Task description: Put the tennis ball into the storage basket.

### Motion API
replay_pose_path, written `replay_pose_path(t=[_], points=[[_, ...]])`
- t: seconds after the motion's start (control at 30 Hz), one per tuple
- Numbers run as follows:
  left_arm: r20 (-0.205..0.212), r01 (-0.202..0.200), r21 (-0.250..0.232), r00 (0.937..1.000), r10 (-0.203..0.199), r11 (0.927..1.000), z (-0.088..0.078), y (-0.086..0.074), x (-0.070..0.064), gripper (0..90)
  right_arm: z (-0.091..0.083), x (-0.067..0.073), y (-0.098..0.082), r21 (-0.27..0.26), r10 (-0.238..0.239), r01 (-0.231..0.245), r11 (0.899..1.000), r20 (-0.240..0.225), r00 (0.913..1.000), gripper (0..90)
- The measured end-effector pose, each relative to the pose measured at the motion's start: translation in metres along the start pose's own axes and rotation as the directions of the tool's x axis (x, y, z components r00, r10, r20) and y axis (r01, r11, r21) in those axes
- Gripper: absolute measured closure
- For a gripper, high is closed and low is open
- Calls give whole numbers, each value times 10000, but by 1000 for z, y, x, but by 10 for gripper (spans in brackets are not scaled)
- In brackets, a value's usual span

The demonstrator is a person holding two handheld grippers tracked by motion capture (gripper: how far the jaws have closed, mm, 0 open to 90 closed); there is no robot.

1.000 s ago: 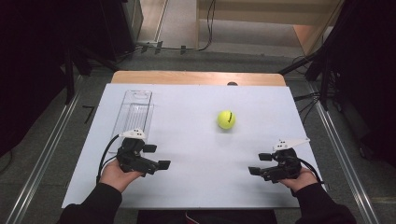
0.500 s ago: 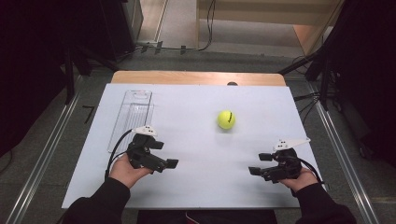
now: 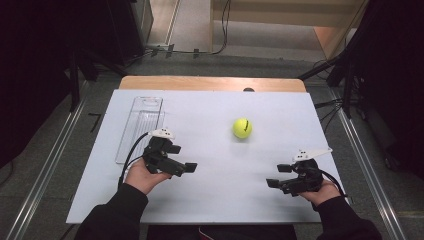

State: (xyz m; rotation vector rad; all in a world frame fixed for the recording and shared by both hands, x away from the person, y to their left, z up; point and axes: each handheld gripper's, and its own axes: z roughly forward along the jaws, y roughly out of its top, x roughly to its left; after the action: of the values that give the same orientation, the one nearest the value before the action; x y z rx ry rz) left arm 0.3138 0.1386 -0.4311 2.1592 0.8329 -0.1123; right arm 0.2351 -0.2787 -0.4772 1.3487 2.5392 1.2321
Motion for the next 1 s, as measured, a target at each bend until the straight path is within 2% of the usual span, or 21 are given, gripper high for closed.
replay_pose_path(t=[0.47, 0.7, 1.0], points=[[-186, -39, -97, 9998, 37, 9999, 12, 16, 5, 24, 0, 0, 0, 60, -60, 60, 10000, 20, 10000, 197], [-246, -204, -169, 9995, 199, 9997, 18, 28, 7, 45, 1, 0, 0, 93, -64, 64, 9999, -9, 10000, 197], [-148, -255, -153, 9996, 253, 9996, 25, 39, 9, 45, 1, 0, 0, 79, -73, 73, 9999, -24, 10000, 196]])
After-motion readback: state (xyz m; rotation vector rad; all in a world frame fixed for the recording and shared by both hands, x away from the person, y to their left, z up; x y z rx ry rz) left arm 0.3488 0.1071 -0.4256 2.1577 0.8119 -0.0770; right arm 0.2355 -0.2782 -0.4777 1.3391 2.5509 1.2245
